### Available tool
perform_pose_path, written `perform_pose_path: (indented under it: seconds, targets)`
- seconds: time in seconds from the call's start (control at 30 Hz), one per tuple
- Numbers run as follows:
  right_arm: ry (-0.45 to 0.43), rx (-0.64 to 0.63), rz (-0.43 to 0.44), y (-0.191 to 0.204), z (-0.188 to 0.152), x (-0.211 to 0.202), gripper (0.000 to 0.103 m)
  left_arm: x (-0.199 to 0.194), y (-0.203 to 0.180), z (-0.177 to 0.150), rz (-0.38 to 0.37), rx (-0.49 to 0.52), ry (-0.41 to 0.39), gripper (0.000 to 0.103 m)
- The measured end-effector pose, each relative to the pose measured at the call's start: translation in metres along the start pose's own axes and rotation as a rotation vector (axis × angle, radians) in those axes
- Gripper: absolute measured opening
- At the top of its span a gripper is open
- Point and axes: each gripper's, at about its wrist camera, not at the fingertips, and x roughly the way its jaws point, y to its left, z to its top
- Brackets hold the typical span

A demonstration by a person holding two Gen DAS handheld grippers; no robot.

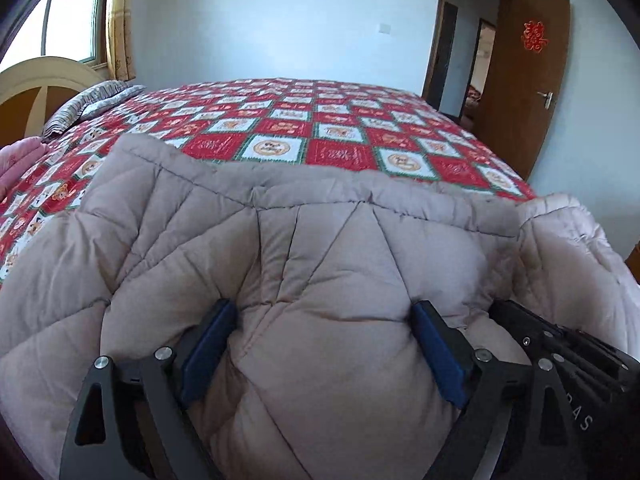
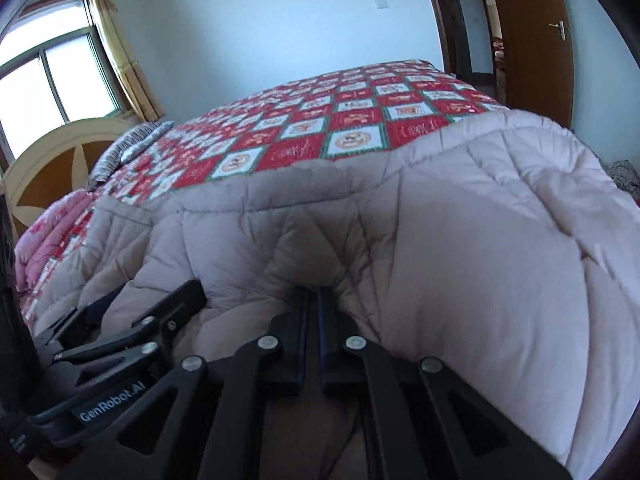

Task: Fold large clothes

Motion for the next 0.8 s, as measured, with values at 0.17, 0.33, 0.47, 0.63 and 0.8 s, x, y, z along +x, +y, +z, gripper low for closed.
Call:
perform_pose_path:
  seconds: [0.17, 0.33, 0.47, 0.63, 0.8]
  targets:
    - [0.030, 0.017, 0.000, -0.004, 0.000, 0.010, 0.003, 0.012, -0.005, -0.003, 0.041, 0.012, 0.023, 0.092]
    - [0.031, 0.013, -0.013, -0.004, -0.001, 0.009, 0.002, 0.016, -0.006, -0.003, 0.044, 0.011, 0.037, 0.093]
    - [0.034, 0.056, 0.002, -0.011, 0.007, -0.016, 0.002, 0.016, -0.007, -0.004, 0.047, 0.017, 0.038, 0.094]
    - [-0.073, 0.031, -0.164, -0.035, 0.012, -0.079, 0.007, 0.017, -0.008, 0.000, 0.054, 0.023, 0.041, 0.094]
    - [0.000, 0.157, -0.166, -0.092, -0.012, -0.057, 0.000, 0.017, -0.009, -0.001, 0.062, 0.033, 0.039, 0.094]
